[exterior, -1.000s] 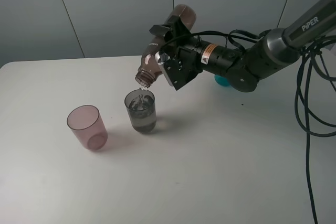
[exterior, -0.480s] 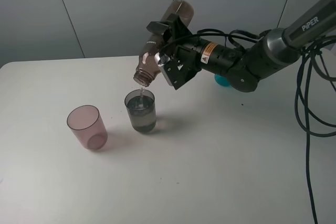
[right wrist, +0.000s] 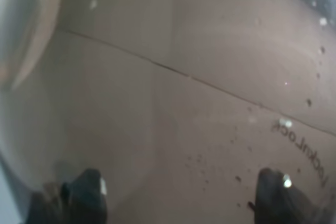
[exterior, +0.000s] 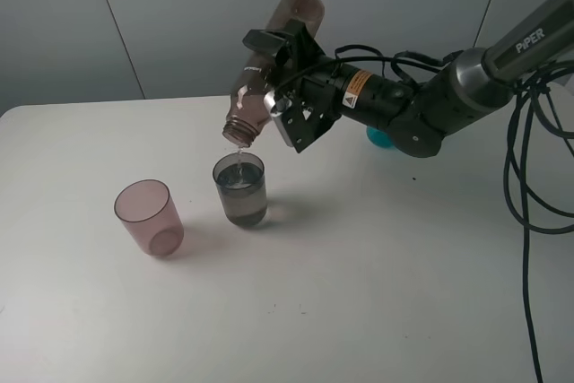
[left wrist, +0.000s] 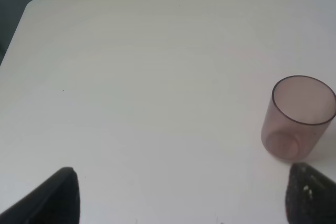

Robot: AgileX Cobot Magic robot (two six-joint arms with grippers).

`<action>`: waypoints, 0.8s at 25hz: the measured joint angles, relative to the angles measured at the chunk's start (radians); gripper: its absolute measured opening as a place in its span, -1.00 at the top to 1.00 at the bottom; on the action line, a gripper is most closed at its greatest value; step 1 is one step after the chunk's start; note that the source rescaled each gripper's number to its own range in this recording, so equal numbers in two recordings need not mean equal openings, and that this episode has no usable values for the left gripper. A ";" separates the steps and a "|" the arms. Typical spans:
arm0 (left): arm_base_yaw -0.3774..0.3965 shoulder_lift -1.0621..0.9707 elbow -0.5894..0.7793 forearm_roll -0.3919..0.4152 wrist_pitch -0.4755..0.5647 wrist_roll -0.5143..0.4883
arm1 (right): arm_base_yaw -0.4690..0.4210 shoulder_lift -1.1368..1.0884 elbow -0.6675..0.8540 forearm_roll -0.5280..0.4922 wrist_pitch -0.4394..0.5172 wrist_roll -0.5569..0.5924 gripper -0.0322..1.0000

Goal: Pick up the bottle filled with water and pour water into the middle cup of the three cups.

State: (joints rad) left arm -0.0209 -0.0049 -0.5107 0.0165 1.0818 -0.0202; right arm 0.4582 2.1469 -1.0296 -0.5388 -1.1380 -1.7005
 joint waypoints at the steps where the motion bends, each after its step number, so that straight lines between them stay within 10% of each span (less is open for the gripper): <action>1: 0.000 0.000 0.000 0.000 0.000 0.000 | 0.000 0.000 0.000 0.000 -0.004 0.000 0.94; 7: 0.000 0.000 0.000 0.000 0.000 0.000 | 0.000 0.000 0.000 0.000 -0.007 0.244 0.94; 20: 0.000 0.000 0.000 0.000 0.000 0.000 | 0.000 0.000 0.000 0.021 0.045 1.449 0.94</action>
State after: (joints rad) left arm -0.0209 -0.0049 -0.5107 0.0165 1.0818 -0.0202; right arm 0.4582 2.1469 -1.0296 -0.5182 -1.0929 -0.2518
